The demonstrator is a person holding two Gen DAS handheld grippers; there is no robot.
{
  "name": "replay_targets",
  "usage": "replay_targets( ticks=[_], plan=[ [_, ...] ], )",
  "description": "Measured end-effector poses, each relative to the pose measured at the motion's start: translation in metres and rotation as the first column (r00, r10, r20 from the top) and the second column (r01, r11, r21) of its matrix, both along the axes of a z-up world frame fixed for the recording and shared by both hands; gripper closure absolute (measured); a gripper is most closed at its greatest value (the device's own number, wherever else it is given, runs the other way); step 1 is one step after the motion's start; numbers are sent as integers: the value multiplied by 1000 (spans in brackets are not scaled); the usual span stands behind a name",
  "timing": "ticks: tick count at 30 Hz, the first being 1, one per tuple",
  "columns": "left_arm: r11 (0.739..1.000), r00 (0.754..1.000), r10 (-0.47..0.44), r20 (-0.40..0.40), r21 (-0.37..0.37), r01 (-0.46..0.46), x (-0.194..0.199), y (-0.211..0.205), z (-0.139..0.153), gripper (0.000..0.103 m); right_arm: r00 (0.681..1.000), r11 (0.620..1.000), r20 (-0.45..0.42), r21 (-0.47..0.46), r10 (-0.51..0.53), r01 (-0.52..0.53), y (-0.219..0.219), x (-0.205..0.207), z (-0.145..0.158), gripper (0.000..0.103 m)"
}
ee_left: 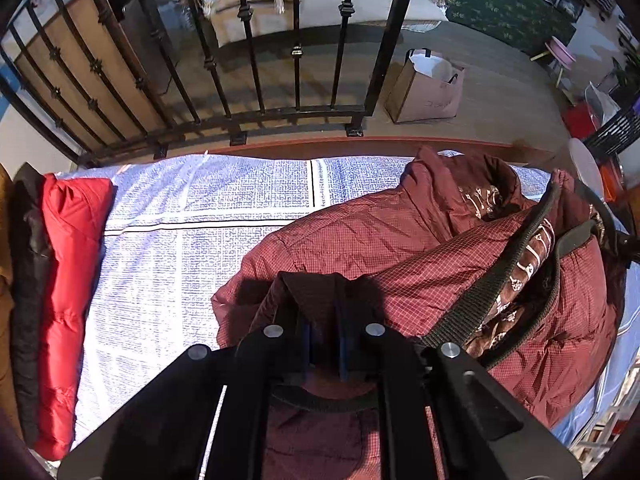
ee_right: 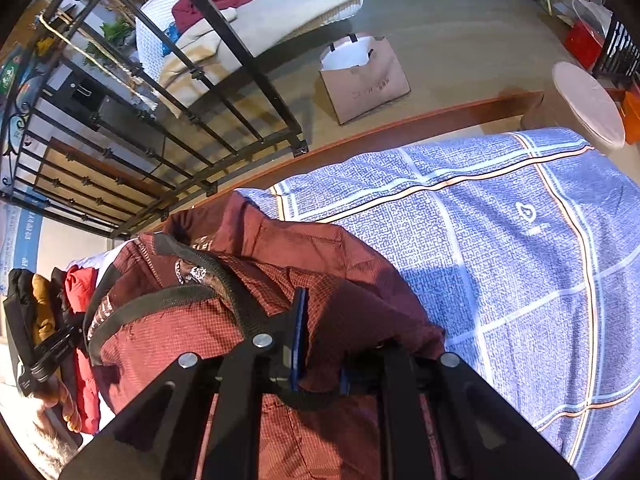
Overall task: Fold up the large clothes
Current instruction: 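Lay the flipped jacket on the sheet and release both grippers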
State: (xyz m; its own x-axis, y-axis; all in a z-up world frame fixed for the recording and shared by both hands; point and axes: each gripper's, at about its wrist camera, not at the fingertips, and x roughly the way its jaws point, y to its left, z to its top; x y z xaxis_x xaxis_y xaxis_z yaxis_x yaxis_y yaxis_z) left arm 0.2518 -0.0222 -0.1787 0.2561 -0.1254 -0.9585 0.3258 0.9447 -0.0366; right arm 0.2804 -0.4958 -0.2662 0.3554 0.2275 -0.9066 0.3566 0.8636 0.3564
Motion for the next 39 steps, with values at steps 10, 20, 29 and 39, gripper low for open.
replay_targets(
  ticks=[10,20,29,39],
  plan=[
    [965,977,151,-152,-192,-179,26,32,-9,90,992,985,-56,125,-116,123,-15,14,-31,86],
    [766,846,255,-468,-437,-472,52,95,-10,82,896,714,-92,572,-434,404,-73,-7,-34,31],
    [610,788,244,-565,-543,-577,49,120,-2,72,986,947,99,305,-136,100,-40,-5,48,23],
    [877,950,307,-50,-373,-303,24,125,110,11,950,948,85,-134,300,-288,112,-88,40,22]
  ],
)
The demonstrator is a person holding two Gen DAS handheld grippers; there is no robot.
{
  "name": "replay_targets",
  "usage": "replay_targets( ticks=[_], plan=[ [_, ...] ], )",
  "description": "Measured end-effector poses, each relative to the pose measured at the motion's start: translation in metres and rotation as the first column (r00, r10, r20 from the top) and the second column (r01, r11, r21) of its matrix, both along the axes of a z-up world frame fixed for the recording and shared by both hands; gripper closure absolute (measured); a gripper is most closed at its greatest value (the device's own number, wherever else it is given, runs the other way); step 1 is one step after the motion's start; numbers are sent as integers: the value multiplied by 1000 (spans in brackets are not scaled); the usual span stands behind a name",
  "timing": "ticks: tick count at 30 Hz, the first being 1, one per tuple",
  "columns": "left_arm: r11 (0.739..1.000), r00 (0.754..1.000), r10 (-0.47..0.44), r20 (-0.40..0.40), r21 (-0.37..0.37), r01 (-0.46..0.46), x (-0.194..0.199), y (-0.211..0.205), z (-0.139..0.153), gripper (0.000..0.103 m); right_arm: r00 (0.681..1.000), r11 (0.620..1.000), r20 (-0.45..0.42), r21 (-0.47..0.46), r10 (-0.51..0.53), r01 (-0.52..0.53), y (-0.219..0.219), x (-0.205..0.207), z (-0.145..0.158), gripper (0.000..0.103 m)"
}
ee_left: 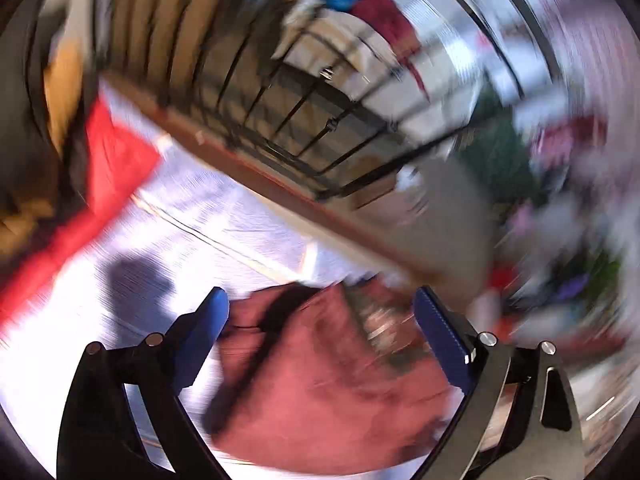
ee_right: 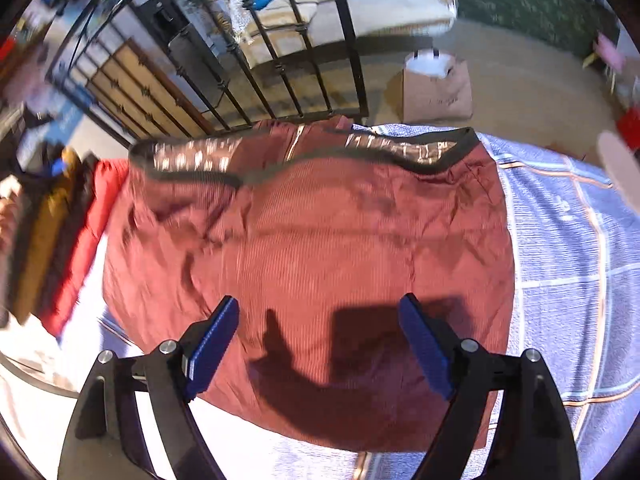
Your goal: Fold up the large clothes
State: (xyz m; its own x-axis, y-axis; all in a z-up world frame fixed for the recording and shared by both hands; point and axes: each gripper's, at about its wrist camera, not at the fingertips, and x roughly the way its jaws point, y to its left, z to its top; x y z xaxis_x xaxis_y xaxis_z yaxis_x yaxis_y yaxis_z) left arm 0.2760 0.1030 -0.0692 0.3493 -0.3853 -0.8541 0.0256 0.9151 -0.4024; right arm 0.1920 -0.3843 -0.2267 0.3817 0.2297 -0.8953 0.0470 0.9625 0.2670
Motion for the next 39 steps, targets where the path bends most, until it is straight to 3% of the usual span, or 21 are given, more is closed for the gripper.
replay_targets(
  ticks=[1,2,4,6,8,11,14,17,19,21,22,25,26,28,29,34,39],
  plan=[
    [992,997,-68,33,113,64,-17,-14,0,11,1000,999,16,-54,-7,8,7,-10,-1,22],
    [960,985,-157,74,245,135,-41,-36,-2,11,1000,997,23,-78,-12,14,11,-13,-2,20],
    [870,935,-326,139,432,240,-91,-79,-17,11,999,992,53,-122,-10,16,20,-27,-2,13],
    [772,866,-473,163,549,319,-138,-118,-40,11,998,989,58,-148,20,-11,29,-34,-5,13],
    [736,835,-531,146,567,369,-168,-146,-65,11,998,984,43,-175,53,-44,36,-34,-9,13],
    [746,846,-521,115,542,386,-184,-169,-91,11,996,981,27,-177,87,-81,45,-28,-18,13],
    [737,862,-495,105,576,353,-179,-186,-113,11,990,966,-6,-219,143,-140,52,-12,-36,13],
    [747,912,-405,63,598,290,-128,-187,-134,11,992,970,-43,-208,121,-127,43,22,-55,9],
    [789,954,-298,46,574,219,-82,-180,-136,11,994,980,-81,-179,79,-92,32,47,-66,9],
    [850,980,-200,-9,496,178,-37,-169,-138,10,996,989,-86,-143,27,-39,20,73,-70,6],
    [855,983,-176,-58,485,181,-18,-166,-144,10,994,992,-105,-128,7,-20,16,86,-75,4],
    [813,978,-188,-90,544,206,8,-169,-159,5,989,992,-146,-126,-20,1,11,109,-88,4],
    [821,980,-164,-117,535,201,19,-165,-166,4,987,993,-158,-120,-32,13,9,115,-92,4],
    [895,973,-69,-222,418,158,34,-145,-189,4,974,995,-209,-73,-83,69,0,124,-102,4],
    [918,968,-40,-249,374,134,38,-136,-198,4,968,994,-230,-53,-103,93,-4,128,-108,4],
    [908,960,-103,-261,370,198,40,-136,-219,4,965,992,-255,-123,-56,25,8,139,-123,3],
    [902,957,-139,-253,366,228,41,-132,-207,4,965,991,-254,-135,-58,23,9,144,-123,4]
  ],
)
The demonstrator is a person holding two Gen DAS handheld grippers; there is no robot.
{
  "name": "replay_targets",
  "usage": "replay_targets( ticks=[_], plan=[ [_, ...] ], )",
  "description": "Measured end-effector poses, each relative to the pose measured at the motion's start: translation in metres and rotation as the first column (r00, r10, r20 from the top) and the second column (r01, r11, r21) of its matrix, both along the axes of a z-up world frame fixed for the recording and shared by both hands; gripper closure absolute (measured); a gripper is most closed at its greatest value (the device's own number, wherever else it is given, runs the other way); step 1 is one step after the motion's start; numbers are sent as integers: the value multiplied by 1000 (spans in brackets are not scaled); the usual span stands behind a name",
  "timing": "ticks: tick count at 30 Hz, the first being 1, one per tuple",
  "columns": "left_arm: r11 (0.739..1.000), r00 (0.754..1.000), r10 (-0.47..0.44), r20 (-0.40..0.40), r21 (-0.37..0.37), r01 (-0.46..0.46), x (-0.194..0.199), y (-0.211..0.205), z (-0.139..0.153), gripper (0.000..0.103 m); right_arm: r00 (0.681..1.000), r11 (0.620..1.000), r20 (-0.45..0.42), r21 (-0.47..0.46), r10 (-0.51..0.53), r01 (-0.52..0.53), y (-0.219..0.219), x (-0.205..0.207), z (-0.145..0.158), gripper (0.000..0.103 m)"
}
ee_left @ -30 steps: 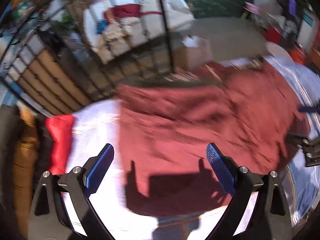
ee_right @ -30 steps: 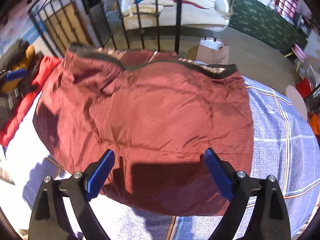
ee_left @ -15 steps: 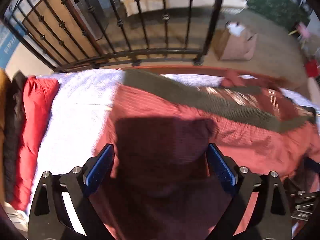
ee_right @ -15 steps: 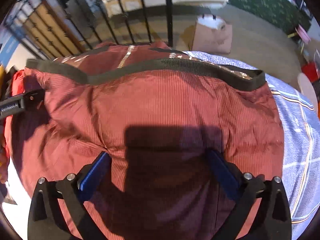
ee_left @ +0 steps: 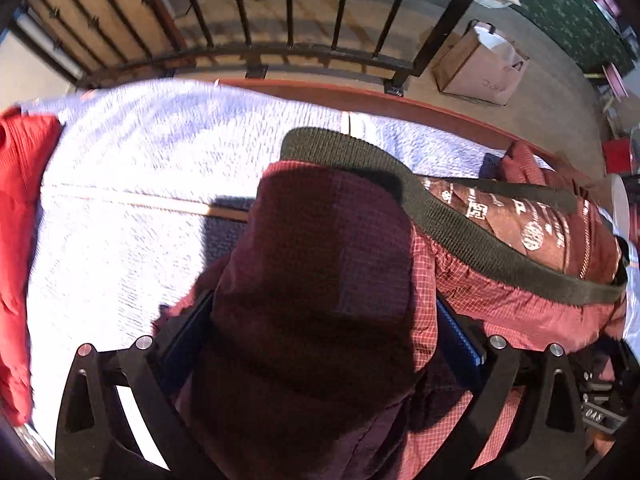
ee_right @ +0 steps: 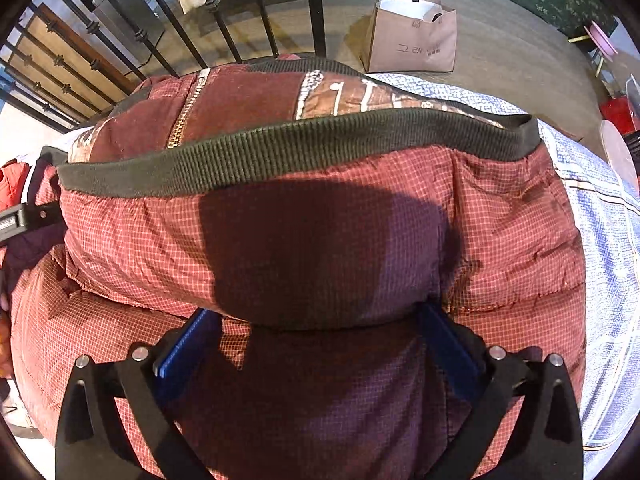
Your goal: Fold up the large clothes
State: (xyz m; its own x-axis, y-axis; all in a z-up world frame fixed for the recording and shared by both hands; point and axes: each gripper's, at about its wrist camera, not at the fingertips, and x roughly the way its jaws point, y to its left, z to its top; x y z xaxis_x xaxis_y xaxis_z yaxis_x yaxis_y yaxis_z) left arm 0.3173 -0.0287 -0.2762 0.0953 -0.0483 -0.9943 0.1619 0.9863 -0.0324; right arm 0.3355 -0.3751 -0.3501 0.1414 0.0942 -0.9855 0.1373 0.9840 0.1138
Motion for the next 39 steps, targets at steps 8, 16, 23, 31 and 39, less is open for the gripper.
replay_targets(
  ticks=[8,16,23,31,39],
  plan=[
    [982,989,30,143,-191,-3,-40,59,78,4,980,994,186,101,-64,46,-38,-40,64,5],
    [978,997,28,65,-207,-14,-75,111,90,5,957,940,140,267,-255,212,-156,-113,66,5],
    [983,997,-68,24,-170,71,-83,93,61,4,968,839,-18,496,-250,225,-174,-155,21,5],
    [939,994,-5,-109,-342,-33,-72,118,24,4,964,749,-113,610,-240,258,-172,-150,-13,5],
    [938,996,-35,-85,-346,4,-65,110,22,4,969,752,-126,612,-213,245,-168,-136,-17,4]
  ],
)
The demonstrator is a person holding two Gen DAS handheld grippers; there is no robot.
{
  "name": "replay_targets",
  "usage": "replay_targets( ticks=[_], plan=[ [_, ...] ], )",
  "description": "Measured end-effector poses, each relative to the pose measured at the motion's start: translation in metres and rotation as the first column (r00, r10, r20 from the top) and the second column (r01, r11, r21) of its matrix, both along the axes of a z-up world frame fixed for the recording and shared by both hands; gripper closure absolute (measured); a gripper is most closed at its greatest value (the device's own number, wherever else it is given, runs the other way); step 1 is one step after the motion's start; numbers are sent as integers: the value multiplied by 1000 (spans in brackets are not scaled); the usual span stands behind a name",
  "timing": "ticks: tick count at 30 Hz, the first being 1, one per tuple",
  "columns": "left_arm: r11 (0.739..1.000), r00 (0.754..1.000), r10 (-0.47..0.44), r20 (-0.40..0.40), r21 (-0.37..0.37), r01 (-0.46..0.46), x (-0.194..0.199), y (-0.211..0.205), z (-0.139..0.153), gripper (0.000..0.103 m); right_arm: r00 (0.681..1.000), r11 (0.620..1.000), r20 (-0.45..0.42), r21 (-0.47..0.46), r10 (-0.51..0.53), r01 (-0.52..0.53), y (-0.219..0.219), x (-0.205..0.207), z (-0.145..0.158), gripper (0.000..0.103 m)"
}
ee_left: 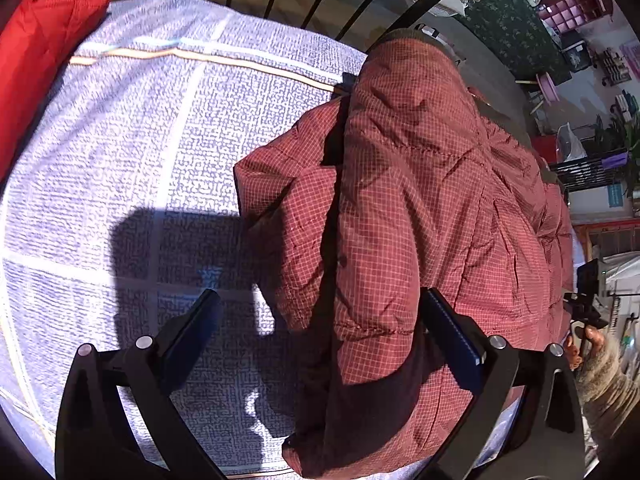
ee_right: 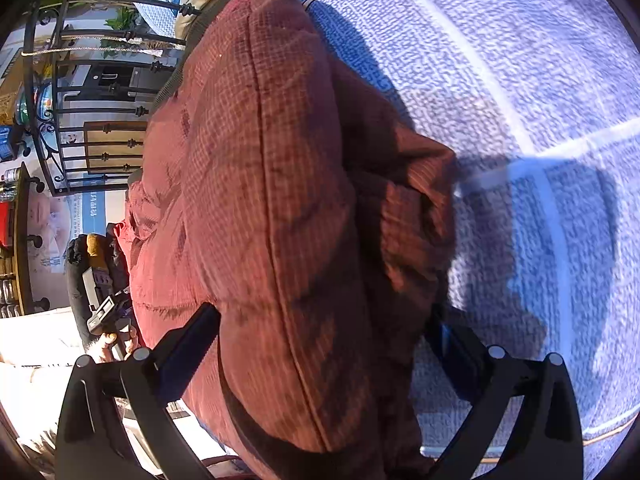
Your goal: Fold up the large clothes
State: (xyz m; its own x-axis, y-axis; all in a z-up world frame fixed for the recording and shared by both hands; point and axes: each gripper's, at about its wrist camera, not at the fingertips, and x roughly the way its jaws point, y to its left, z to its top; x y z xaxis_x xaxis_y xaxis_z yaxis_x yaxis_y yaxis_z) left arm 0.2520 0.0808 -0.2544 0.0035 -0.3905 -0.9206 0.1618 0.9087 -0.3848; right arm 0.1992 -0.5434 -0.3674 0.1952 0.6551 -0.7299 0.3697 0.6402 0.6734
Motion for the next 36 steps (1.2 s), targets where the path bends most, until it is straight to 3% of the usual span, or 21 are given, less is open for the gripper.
replay_targets(
  ticks=[7,15,17,20,24,27,30,33,35,36],
  plan=[
    [987,987,98,-128,-119,-113,11,9,-34,4,1000,1000,-4,-23,-3,3,9,6,-3,4],
    [989,985,121,-123,-70,-130,9,-14,-32,4,1000,998,-20,-56,-10,9,22,11,0,6],
    [988,984,124,-128,-75,-135,11,-25,-30,7,1000,998,-9,-58,-3,3,25,10,3,18],
    [986,984,126,-129,-91,-139,11,-38,-26,19,1000,998,5,-54,-22,22,26,4,6,25],
    [988,984,130,-119,-67,-139,5,-52,-17,19,999,997,16,-74,-30,31,27,2,8,25],
    [988,982,151,-111,-13,-153,5,-58,-15,10,998,994,7,-92,-65,65,33,3,7,17],
    [992,996,91,2,86,-91,4,-69,-1,10,995,986,4,-135,-99,99,39,5,11,14],
    [984,995,44,95,169,-60,1,-85,26,10,990,964,23,-226,-141,143,41,1,30,12],
    [960,976,11,216,270,-71,-2,-90,58,10,984,944,43,-280,-170,176,38,-8,46,12],
    [945,962,2,274,315,-92,-6,-93,72,10,982,915,62,-357,-179,189,37,-15,61,12]
  ],
)
